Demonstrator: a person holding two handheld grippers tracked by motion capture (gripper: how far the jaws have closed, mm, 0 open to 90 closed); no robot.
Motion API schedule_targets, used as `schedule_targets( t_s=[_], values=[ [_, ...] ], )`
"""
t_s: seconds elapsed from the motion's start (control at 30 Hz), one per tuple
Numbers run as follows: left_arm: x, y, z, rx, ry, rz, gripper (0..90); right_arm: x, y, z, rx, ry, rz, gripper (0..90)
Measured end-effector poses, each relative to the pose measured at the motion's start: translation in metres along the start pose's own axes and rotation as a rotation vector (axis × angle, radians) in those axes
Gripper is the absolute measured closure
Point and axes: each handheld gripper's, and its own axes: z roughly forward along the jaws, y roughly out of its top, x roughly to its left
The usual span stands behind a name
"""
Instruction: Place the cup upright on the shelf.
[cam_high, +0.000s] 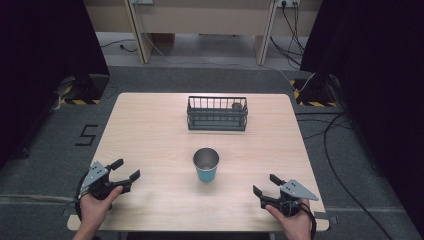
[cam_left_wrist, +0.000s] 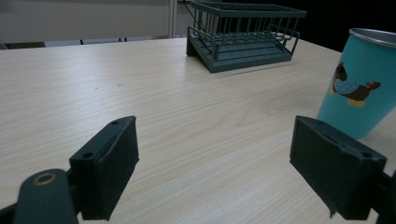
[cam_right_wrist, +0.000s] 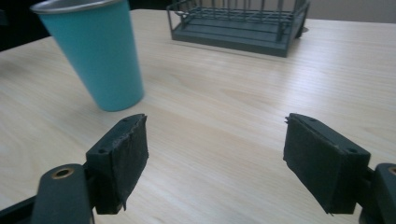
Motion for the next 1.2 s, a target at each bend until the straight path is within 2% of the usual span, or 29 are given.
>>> schedule_targets(
  t_s=[0.3,0.33,0.37,0.43,0.63,0.8,0.93,1.2],
  values=[
    [0.0,0.0,-0.001,0.009,0.002,0.007,14.9,0.023,0.01,0.004,-0.026,0.074,-0.023,20.6],
    [0.0,0.0,-0.001,0.008,0.001,0.009,14.9,0.028,0.014,0.008,-0.031,0.091,-0.047,20.0],
    [0.0,0.0,-0.001,0.009,0.001,0.008,14.9,0.028,0.014,0.008,-0.031,0.091,-0.047,20.0],
    [0.0,0.0,-0.001,0.012,0.002,0.008,14.9,0.033,0.018,0.014,-0.037,0.096,-0.099,19.7],
    [0.001,-0.001,-0.001,0.01,0.001,0.003,15.0,0.046,0.027,0.032,-0.024,0.141,-0.119,16.8],
    [0.001,-0.001,-0.001,0.013,0.005,0.0,15.1,0.051,0.031,0.042,-0.018,0.16,-0.116,16.4],
    [0.001,-0.001,-0.001,0.012,0.003,0.005,15.1,0.054,0.035,0.055,-0.024,0.171,-0.095,16.2],
    [0.001,-0.001,-0.001,0.012,-0.001,0.003,15.1,0.059,0.039,0.073,-0.018,0.193,-0.1,15.9]
  ],
)
